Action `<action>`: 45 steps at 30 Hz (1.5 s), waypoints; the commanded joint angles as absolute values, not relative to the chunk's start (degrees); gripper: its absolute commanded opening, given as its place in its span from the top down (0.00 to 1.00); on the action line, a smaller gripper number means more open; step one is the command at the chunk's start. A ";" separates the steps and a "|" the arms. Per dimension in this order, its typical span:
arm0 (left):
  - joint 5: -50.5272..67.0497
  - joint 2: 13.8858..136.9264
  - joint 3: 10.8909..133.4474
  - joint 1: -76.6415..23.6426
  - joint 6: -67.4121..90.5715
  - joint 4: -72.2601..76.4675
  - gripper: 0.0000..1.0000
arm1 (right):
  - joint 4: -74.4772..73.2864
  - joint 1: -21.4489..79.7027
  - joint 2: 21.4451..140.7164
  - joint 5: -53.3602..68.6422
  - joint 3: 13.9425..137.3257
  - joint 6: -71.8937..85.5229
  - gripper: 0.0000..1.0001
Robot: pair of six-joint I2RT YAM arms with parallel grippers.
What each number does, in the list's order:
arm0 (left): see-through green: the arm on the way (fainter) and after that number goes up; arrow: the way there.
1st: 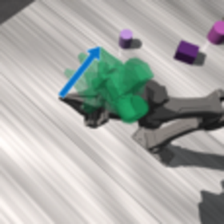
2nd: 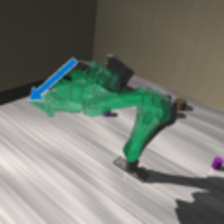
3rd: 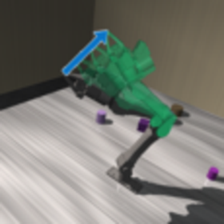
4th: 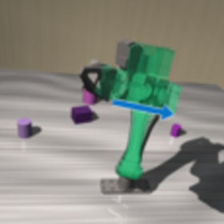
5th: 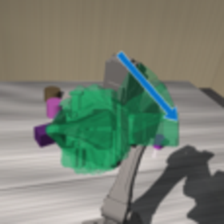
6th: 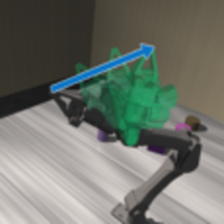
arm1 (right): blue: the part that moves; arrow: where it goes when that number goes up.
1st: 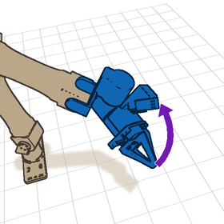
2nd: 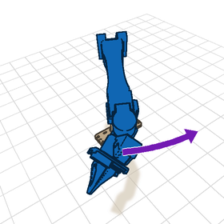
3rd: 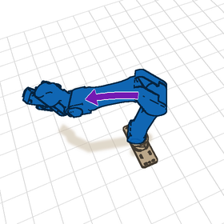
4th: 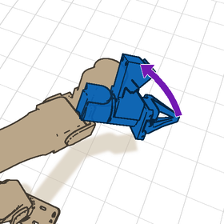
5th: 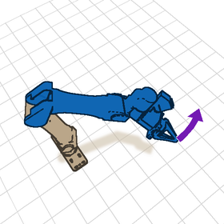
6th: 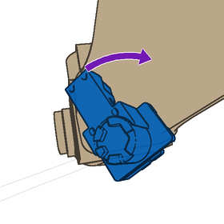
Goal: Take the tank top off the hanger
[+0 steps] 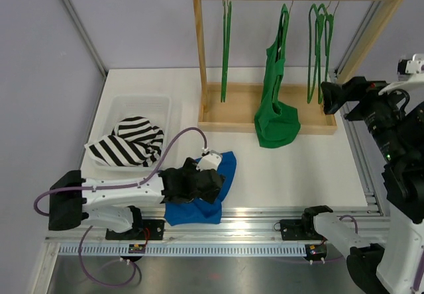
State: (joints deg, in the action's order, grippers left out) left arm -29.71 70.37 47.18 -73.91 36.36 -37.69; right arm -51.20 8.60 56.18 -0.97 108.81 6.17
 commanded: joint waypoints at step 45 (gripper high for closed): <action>-27.08 76.27 95.80 -14.60 15.99 -58.10 1.00 | -45.80 8.53 41.57 15.82 92.38 9.84 0.01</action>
State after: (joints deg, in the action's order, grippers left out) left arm -32.23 73.32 93.08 -19.49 19.29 -59.94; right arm -50.02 8.60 41.71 16.14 93.21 8.12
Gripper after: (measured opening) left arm 0.049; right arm 0.993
